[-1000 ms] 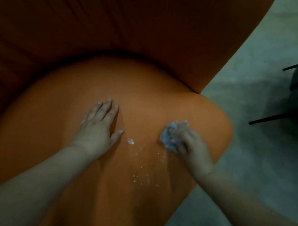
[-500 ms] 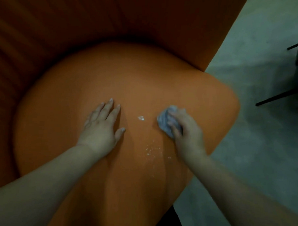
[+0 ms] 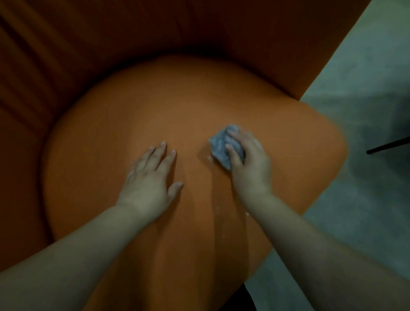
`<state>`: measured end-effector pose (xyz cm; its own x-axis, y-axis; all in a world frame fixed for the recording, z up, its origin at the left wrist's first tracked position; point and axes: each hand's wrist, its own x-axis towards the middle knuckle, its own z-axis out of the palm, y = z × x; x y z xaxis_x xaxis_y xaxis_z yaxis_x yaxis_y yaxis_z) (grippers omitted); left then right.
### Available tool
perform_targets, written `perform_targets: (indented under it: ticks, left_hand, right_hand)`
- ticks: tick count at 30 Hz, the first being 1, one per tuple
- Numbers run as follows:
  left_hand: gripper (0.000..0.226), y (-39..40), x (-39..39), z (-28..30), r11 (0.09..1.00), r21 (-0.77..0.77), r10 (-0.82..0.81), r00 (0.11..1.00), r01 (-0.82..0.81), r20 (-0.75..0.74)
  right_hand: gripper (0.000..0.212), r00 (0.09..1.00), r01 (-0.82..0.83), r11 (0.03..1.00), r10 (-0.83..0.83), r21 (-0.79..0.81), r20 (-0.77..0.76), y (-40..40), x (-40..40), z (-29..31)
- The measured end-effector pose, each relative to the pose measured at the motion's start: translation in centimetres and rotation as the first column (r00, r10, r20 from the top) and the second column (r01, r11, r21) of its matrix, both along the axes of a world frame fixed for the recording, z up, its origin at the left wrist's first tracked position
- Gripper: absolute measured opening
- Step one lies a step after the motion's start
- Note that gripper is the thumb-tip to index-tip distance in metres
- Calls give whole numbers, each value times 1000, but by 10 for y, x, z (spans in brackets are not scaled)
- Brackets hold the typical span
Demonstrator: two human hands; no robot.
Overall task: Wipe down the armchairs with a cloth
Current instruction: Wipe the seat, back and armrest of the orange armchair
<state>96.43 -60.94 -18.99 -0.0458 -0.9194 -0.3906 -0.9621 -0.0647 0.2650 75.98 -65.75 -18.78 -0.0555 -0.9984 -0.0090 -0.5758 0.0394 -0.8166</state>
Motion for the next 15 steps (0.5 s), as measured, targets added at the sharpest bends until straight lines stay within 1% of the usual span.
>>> perform_targets:
  ticks: [1,2,4,6,9,10,11,12,14,15]
  left_hand:
    - [74,2,1,-1,1000,-1,1,1000,-1,-1]
    - [74,3,2,-1,1000,-1,-2,1000,2,0]
    - [75,8,3,-1,1000,6,-17,1000,17,3]
    - [76,16,1,-2,1000,-2,-31,999,31,14]
    - [78,28,-5,0,999,-7,-48,999,48,22]
    - [80,31,-8,1,999,-2,-47,999,47,16]
    - [81,33,-10,1,999,6,-45,999,45,9]
    - [84,35,-13,3,999,19,-48,999,48,2]
    - [89,37,-16,3,997,40,-67,998,67,-7]
    - [92,38,-18,3,996,47,-81,997,81,-5]
  right_hand:
    - [31,996,-82,995,83,48,-15,-13,7,-1]
    - [33,977,-200,976,205,87,-57,-17,14,-4]
    - [36,906,-378,917,395,126,-153,-4,18,-14]
    - [34,848,-470,874,486,124,-214,29,9,-18]
    - [30,748,-600,780,626,179,-220,74,-12,-11]
    - [31,735,-610,768,641,196,-221,75,-19,-8]
    - [33,749,-588,781,624,208,-224,70,-26,-5]
    - [35,786,-535,819,572,207,-232,61,-32,-3]
    - [33,891,-332,930,365,159,-270,39,-44,-1]
    - [32,923,-231,963,263,141,-281,32,-49,-1]
